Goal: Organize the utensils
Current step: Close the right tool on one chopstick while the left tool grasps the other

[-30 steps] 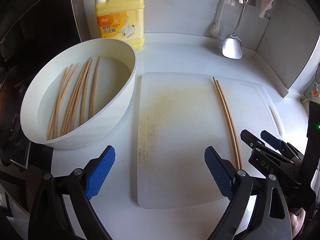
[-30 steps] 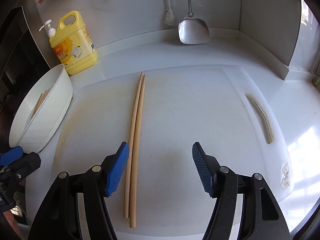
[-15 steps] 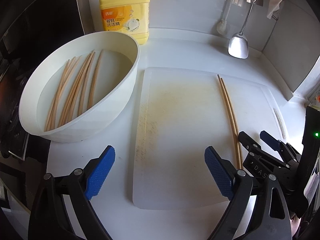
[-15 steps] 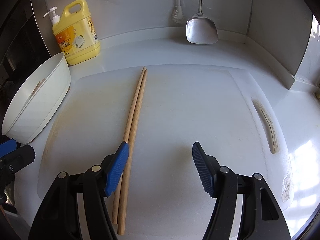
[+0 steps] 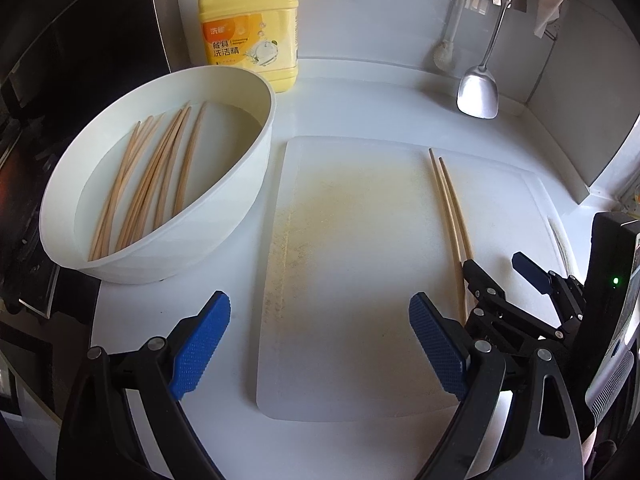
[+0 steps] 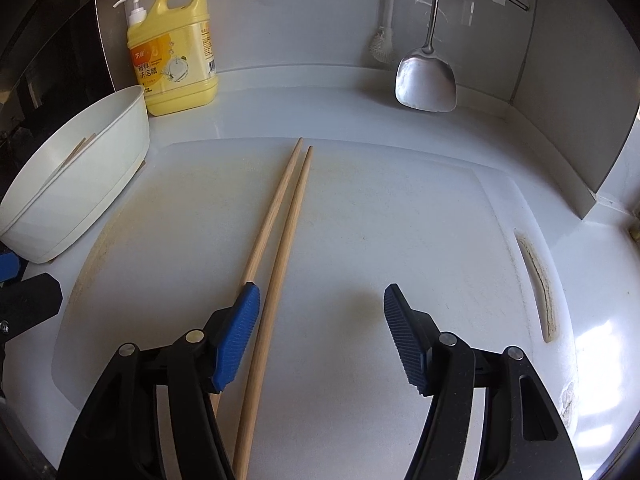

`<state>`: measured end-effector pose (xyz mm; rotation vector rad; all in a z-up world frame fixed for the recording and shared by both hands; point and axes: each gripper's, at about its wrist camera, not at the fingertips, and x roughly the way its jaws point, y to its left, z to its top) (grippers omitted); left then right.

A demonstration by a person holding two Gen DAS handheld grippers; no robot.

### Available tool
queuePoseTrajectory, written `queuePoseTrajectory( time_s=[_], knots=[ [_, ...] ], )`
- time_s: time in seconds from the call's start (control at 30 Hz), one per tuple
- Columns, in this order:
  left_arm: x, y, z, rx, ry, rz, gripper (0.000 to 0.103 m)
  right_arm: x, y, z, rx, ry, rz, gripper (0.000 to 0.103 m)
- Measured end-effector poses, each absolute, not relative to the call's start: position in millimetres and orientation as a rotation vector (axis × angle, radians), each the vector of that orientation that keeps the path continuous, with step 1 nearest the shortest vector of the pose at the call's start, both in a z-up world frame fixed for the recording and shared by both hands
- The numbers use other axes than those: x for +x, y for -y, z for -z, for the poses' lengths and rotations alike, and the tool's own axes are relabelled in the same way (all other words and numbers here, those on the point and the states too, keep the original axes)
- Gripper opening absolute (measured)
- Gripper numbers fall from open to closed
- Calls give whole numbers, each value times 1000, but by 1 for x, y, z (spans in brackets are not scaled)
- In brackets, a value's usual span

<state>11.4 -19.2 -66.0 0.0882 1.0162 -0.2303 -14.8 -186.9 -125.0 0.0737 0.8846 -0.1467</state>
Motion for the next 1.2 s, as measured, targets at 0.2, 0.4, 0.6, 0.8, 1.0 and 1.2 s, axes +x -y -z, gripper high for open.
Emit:
queuePoseTrajectory(
  time_s=[0.2,0.4,0.6,0.8,1.0,1.2],
  knots=[
    [11,33,74,78,-1001,245,89,-14,194,124,59,-848,130,49],
    [9,55,80,104,-955,265,89,-18,206,125,62,-815,133,34],
    [10,73,90,111,-907,274,89,-19,227,125,73,-796,141,14],
    [16,86,93,107,-927,271,89,-24,251,126,98,-816,156,7],
    [19,103,99,101,-947,269,89,-30,264,127,96,-825,154,7],
    [23,113,109,87,-984,257,89,-35,272,126,101,-834,148,7]
  ],
)
